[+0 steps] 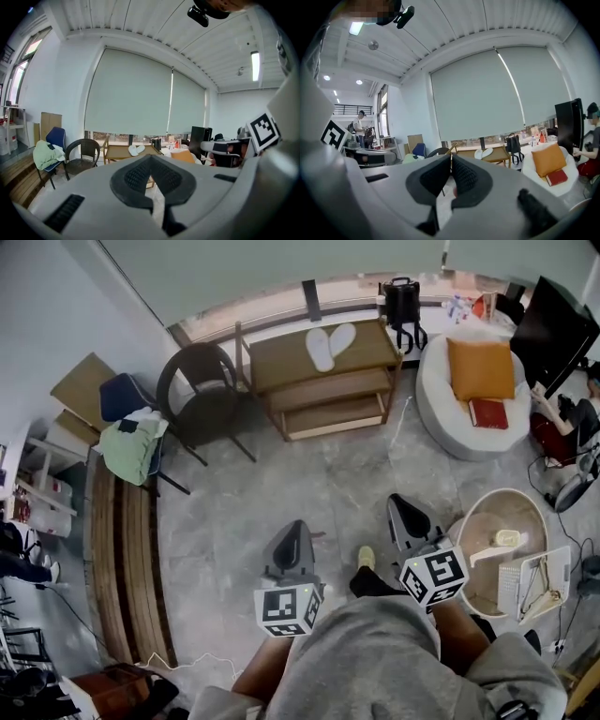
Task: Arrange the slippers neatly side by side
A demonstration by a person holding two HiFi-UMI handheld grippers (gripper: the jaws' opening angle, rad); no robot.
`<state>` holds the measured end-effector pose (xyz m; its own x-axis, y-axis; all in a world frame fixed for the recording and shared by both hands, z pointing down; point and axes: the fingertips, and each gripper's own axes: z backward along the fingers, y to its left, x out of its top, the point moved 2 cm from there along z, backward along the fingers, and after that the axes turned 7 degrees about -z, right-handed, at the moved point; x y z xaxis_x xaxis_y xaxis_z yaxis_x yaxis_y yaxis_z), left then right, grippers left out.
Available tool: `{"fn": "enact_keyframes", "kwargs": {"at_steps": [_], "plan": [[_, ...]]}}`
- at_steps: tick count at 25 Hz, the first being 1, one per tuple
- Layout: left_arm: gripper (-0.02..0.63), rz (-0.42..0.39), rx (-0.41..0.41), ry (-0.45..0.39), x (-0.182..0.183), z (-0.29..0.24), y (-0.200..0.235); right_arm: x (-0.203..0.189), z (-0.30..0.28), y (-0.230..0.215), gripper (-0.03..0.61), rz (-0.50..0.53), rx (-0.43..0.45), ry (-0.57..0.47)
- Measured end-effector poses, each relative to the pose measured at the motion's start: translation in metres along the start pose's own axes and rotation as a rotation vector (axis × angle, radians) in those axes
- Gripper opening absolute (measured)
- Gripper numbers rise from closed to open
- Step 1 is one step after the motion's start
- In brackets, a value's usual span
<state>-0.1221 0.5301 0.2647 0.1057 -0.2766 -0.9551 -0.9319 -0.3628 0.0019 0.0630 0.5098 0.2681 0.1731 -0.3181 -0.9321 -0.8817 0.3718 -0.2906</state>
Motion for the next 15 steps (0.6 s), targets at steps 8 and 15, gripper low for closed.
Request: {"fn": "enact_keyframes", "kwargs": {"at_steps": [8, 15], "plan": [[0.014, -0.009, 0.020, 0.016, 0.010, -0.048, -0.012, 0.017, -0.022, -0.045, 0.025, -0.015, 0.007, 0.005], [0.014, -0.007, 0.045, 0.037, 0.018, -0.078, -0.014, 0.031, -0.047, -0.072, 0.025, -0.017, 0.027, 0.012]]}}
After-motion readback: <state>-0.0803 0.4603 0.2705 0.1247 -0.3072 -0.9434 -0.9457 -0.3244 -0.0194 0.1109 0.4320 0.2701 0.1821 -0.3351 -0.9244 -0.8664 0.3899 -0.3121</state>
